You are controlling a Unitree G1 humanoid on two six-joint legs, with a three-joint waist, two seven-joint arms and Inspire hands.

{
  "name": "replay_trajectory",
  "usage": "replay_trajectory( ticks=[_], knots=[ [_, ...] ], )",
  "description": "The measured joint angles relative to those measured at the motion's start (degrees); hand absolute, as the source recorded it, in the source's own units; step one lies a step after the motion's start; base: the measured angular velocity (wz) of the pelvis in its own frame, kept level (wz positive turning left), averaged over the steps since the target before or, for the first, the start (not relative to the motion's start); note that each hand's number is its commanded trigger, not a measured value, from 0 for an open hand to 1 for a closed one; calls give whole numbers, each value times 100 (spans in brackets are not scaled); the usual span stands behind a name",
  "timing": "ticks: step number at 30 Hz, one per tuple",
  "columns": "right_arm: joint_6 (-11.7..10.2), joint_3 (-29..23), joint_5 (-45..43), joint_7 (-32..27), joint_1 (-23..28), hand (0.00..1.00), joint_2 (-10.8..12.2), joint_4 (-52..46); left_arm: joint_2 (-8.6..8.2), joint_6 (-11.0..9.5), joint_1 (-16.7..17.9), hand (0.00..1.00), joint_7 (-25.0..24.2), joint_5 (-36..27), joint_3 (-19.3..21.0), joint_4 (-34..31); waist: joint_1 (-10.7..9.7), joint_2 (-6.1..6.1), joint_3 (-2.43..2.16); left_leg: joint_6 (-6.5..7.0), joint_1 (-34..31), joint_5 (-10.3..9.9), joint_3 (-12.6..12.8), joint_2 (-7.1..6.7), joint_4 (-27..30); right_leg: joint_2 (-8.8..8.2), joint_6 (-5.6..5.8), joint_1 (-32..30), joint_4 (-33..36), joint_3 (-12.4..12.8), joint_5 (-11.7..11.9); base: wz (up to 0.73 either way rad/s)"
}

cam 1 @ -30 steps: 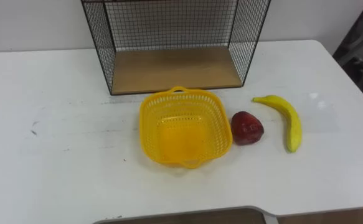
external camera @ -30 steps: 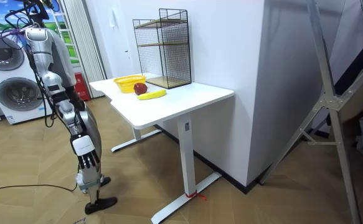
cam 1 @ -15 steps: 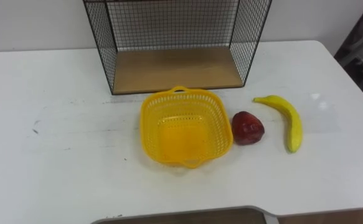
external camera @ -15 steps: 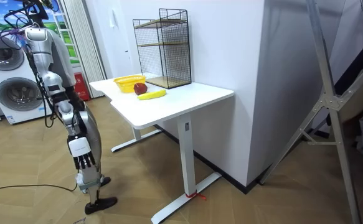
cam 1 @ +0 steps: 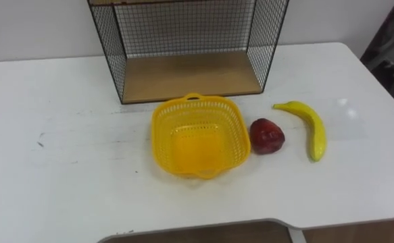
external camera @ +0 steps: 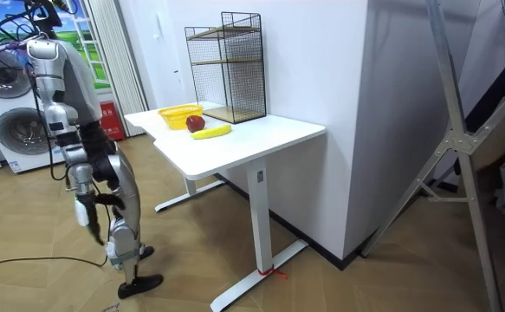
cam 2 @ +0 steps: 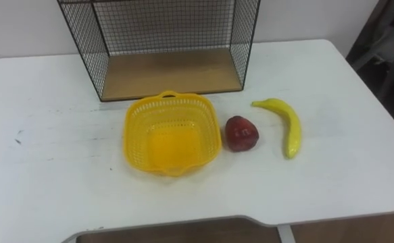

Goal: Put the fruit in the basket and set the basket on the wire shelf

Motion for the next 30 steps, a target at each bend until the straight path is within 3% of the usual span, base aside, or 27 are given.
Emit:
replay_trajectory(
  ticks=[3, 6, 10, 14, 16, 21, 23, 30],
  knots=[
    [-390, -592, 1426, -61, -274, 0, -5, -626, 68, -44, 91, 0, 6, -109, 203, -52, -167, -50, -35, -1, 19, 1, 14, 1, 5, -1, -3, -23, -26, -3, -27, 0],
    [-612, -767, 2015, -209, -336, 0, -1, -1297, 141, -138, 197, 0, 62, -261, 249, -138, -162, -126, -116, -4, 5, 1, 21, 4, -17, 3, -9, -6, -14, -11, -34, 4],
    [-899, -1113, 2048, -617, -495, 0, 10, -1713, 139, -115, 281, 0, 130, -374, 251, -240, -182, -170, -153, -4, -3, 0, 8, 2, -14, 6, -9, 4, -22, 19, -34, 4],
    [-1187, -1174, 1977, -1302, -485, 0, 13, -2535, 147, -118, 276, 0, 130, -380, 221, -262, -195, -167, -144, -3, 9, 1, 6, -7, -95, 5, -8, -5, -16, 23, -34, -1],
    [-1262, -1186, 1722, -1792, -461, 0, 18, -3299, 154, -131, 295, 0, 138, -372, 220, -290, -238, -130, -138, -3, -2, 1, 15, -7, -113, 4, -6, -35, -6, 27, -36, -5],
    [-1732, -1176, 420, -3008, -471, 0, -53, -5482, 173, -211, 333, 0, 226, -367, 213, -368, -278, -107, -127, -10, -89, 5, -24, -6, -96, 17, -7, -97, -12, 63, -35, 3],
    [-1873, -1123, -144, -3381, -473, 0, -101, -5937, 182, -242, 354, 0, 226, -374, 190, -360, -273, -105, -126, -10, -100, 6, -38, -11, -96, 17, -6, -98, -21, 23, -36, 4],
    [-2004, -1034, -2217, -4465, -442, 0, -200, -6925, 233, -256, 376, 0, 226, -289, 68, -388, -127, -93, -125, -10, -202, 10, 10, -3, -117, 24, -7, -266, -3, 83, -35, -4]
  ],
)
